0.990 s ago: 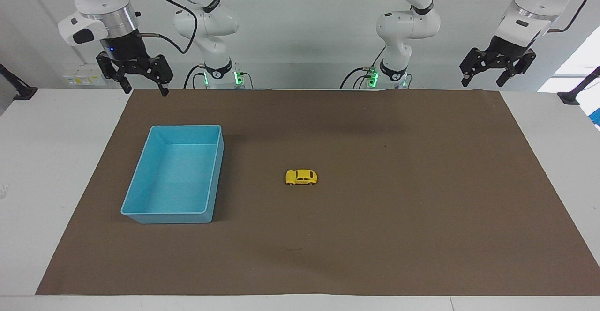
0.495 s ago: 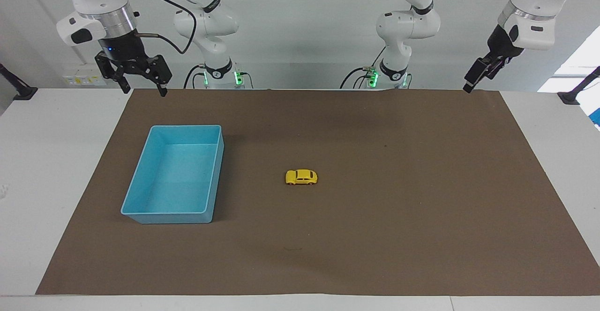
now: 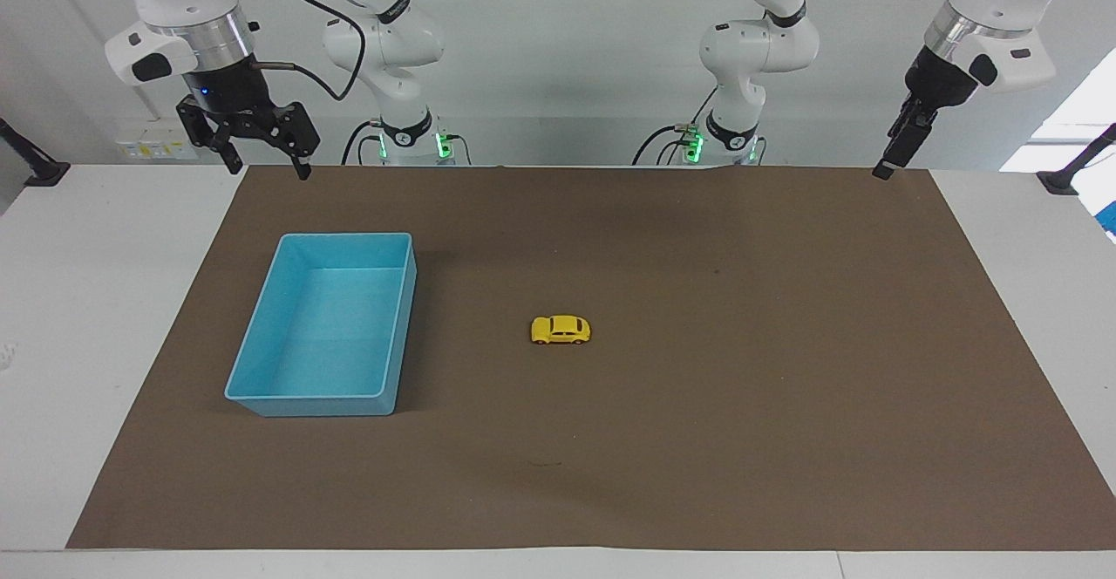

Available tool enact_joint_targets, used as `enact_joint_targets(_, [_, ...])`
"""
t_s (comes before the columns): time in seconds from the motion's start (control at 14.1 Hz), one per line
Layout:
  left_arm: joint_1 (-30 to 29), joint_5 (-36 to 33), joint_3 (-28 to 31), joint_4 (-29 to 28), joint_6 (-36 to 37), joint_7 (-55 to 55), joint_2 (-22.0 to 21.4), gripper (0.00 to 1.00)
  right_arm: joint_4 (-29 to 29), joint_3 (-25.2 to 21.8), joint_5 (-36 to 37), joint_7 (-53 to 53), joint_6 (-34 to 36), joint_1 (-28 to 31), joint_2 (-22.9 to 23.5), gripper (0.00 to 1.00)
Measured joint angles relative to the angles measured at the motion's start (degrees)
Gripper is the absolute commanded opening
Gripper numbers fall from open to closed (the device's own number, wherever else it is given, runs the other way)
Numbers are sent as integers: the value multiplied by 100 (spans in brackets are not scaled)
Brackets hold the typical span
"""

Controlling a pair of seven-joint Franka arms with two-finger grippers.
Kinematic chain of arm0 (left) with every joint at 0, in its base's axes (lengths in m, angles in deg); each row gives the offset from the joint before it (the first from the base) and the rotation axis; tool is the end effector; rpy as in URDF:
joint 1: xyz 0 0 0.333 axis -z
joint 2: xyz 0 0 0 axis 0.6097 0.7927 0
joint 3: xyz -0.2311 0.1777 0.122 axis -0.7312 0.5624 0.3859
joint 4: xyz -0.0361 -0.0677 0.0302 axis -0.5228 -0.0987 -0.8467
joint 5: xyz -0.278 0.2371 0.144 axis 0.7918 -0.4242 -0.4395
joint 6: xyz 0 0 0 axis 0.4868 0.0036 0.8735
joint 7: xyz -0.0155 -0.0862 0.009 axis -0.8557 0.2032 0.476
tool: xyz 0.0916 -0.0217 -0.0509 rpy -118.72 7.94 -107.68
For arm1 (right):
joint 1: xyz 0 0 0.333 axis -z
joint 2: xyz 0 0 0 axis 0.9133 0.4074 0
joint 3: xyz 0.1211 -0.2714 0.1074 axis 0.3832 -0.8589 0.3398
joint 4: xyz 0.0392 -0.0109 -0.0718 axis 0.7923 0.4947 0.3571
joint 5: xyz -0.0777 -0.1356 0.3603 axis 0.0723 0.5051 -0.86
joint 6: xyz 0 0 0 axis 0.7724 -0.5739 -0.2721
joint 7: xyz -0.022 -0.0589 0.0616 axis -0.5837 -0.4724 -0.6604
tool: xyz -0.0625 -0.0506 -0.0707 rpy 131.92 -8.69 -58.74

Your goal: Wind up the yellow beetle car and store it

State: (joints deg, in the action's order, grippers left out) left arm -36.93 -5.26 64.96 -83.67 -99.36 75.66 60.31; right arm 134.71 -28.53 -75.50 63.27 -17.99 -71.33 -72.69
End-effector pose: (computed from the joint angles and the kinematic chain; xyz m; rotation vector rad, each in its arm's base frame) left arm 0.5082 -0.0229 0.6598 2.7441 1.5099 -0.0055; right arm 0.5432 -0.0115 0.6591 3.1216 -0.1910 0.1331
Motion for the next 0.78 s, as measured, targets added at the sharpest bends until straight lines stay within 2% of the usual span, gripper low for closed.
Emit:
enact_joint_targets(0.35, [103,70,-17,-2,0,1535,1,100,0,0,0,0,0,0,0,100])
enact_joint_targets(0.64, [603,73,-41,-117,-84,2358,34,100,0,0,0,0,0,0,0,100])
enact_joint_targets(0.78, [946,75,-51,-270,-446,2857,118,100,0,0,0,0,0,0,0,100])
